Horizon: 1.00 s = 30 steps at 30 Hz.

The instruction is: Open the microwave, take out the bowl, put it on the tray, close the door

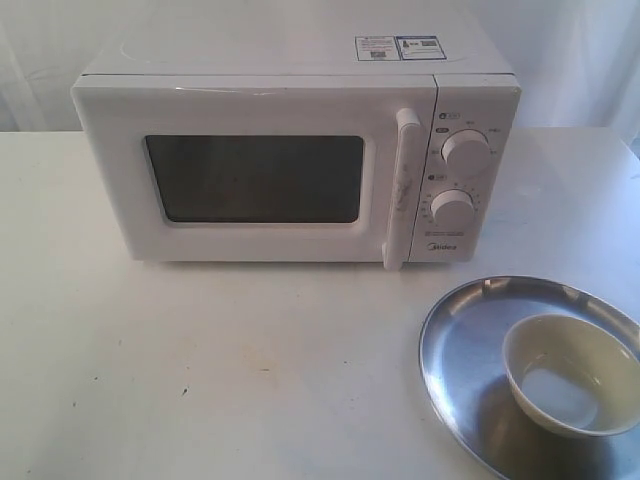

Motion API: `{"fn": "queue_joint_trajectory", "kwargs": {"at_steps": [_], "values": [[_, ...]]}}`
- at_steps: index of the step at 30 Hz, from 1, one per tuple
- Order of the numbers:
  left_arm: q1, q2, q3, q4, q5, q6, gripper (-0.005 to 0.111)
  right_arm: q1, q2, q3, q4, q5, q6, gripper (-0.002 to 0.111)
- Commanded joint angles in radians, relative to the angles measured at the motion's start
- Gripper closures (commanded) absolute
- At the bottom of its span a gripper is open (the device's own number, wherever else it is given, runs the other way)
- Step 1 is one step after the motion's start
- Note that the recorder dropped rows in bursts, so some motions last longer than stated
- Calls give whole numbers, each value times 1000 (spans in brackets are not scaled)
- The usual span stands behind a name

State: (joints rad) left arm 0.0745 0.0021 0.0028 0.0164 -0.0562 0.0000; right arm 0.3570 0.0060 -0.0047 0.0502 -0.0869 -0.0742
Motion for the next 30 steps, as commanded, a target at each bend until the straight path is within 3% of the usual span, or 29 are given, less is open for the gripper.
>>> {"fn": "queue_joint_trajectory", "kwargs": {"at_steps": [1,30], "values": [[-1,-2,-3,-8,-4,0,107,-29,-6,5,3,23,18,108],[-1,-2,-3,-8,-4,0,107,-30,-6,5,3,64,55,108]]}}
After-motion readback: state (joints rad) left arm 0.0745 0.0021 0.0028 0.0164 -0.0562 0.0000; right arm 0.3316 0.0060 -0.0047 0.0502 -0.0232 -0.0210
